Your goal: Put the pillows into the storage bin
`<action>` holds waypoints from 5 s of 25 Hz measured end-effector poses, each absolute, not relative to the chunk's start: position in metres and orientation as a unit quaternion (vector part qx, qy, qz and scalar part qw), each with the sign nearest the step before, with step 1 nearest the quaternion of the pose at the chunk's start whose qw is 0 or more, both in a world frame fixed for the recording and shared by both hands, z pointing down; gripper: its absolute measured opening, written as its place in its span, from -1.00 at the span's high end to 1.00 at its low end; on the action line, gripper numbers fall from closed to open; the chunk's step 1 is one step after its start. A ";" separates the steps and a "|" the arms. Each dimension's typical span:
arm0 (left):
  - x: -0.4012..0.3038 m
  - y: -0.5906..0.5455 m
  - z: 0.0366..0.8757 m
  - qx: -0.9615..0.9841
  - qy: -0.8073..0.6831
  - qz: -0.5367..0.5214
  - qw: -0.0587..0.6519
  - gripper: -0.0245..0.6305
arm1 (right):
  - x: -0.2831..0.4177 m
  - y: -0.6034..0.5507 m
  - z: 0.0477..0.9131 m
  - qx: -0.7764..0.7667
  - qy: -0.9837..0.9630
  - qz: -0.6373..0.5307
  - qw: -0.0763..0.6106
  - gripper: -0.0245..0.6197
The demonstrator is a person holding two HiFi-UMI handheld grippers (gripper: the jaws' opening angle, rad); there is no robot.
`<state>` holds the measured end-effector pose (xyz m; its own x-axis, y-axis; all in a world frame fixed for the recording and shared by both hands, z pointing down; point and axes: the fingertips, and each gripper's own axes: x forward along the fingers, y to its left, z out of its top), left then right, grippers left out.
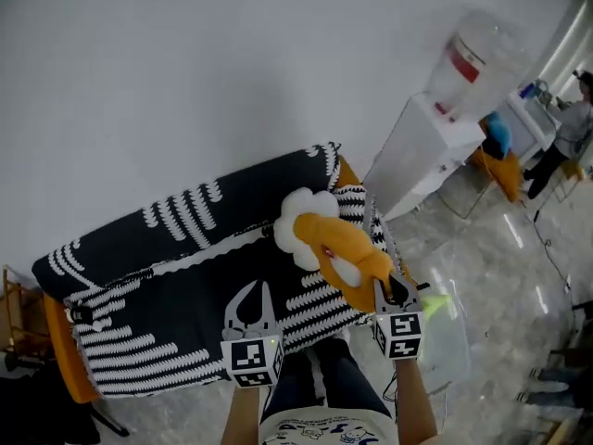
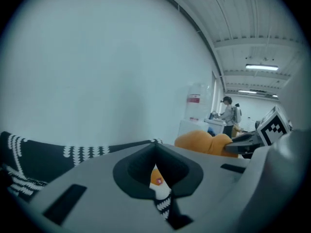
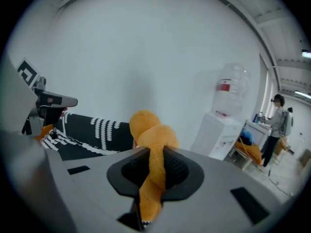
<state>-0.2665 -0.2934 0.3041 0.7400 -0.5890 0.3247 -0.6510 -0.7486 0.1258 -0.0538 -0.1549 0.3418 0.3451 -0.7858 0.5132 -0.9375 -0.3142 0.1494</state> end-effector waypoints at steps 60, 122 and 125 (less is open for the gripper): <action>0.345 0.253 0.465 0.922 0.232 0.309 -0.020 0.88 | 0.280 0.482 0.579 0.888 0.073 0.455 0.001 0.69; 0.355 0.232 0.742 0.870 0.257 0.421 0.026 0.88 | 0.361 0.374 0.925 0.866 0.049 0.495 -0.054 0.26; 0.357 0.217 0.714 0.885 0.231 0.403 0.030 0.88 | 0.360 0.368 0.880 0.885 0.011 0.464 -0.020 0.26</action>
<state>0.3574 0.2173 0.7139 0.5688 0.4328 0.6994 0.3841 -0.8917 0.2394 0.3598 0.3683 0.8800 0.5683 0.0013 0.8228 0.0386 -0.9989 -0.0251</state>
